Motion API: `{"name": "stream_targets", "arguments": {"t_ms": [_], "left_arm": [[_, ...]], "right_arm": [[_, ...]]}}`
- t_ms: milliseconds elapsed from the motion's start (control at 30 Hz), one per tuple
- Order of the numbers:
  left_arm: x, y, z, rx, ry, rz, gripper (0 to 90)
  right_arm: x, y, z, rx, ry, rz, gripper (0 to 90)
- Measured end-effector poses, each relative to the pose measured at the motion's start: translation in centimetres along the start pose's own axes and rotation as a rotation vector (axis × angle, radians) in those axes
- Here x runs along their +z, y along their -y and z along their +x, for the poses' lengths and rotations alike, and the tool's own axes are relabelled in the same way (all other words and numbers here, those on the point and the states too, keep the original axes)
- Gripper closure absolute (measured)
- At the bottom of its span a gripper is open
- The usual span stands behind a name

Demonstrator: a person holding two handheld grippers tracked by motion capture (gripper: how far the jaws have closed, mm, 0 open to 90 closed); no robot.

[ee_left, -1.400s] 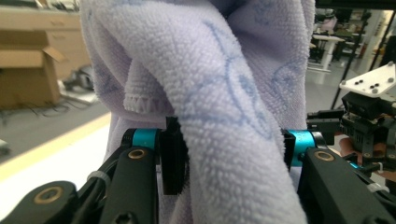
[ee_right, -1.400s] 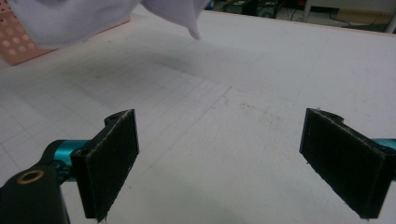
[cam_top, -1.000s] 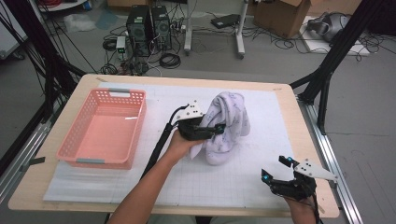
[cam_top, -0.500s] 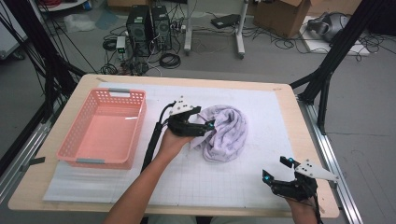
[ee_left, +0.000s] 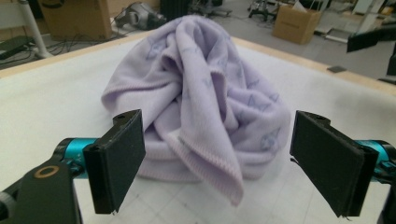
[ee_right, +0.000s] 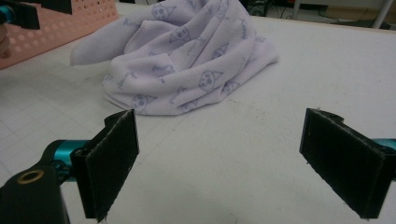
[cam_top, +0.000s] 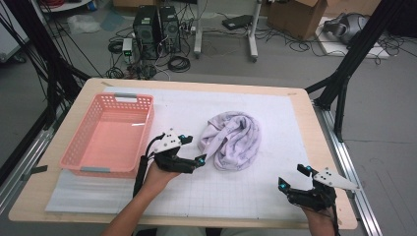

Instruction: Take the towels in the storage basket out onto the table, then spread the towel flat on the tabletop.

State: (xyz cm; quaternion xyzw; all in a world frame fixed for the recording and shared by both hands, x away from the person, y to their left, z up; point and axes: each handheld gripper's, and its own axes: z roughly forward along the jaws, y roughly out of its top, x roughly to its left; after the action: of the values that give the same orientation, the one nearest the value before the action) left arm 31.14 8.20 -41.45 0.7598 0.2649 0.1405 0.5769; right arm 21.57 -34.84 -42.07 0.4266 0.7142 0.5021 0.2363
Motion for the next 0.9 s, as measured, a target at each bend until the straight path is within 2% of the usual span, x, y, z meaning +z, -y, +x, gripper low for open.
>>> {"name": "stream_targets", "arguments": {"t_ms": [167,233,500,733,900], "left_arm": [[-0.3,0.8,-0.1,-0.019,0.0,-0.034,19.0],[-0.1,0.9,-0.1,-0.008,-0.011,-0.019,19.0],[-1.0,1.5,0.3,-0.013,-0.028,-0.015,18.7],[-1.2,1.3,0.4,-0.019,-0.041,-0.03,19.1],[-1.3,1.3,0.6,-0.021,-0.048,-0.039,19.1]], "right_arm": [[0.0,0.0,0.0,-0.007,0.011,0.005,10.4],[0.0,0.1,0.0,-0.001,0.009,0.009,10.4],[-0.2,0.1,0.0,0.0,0.013,0.012,10.4],[0.0,0.2,0.0,-0.015,0.005,0.02,10.4],[0.4,0.2,-0.2,-0.002,0.008,0.023,10.4]]}}
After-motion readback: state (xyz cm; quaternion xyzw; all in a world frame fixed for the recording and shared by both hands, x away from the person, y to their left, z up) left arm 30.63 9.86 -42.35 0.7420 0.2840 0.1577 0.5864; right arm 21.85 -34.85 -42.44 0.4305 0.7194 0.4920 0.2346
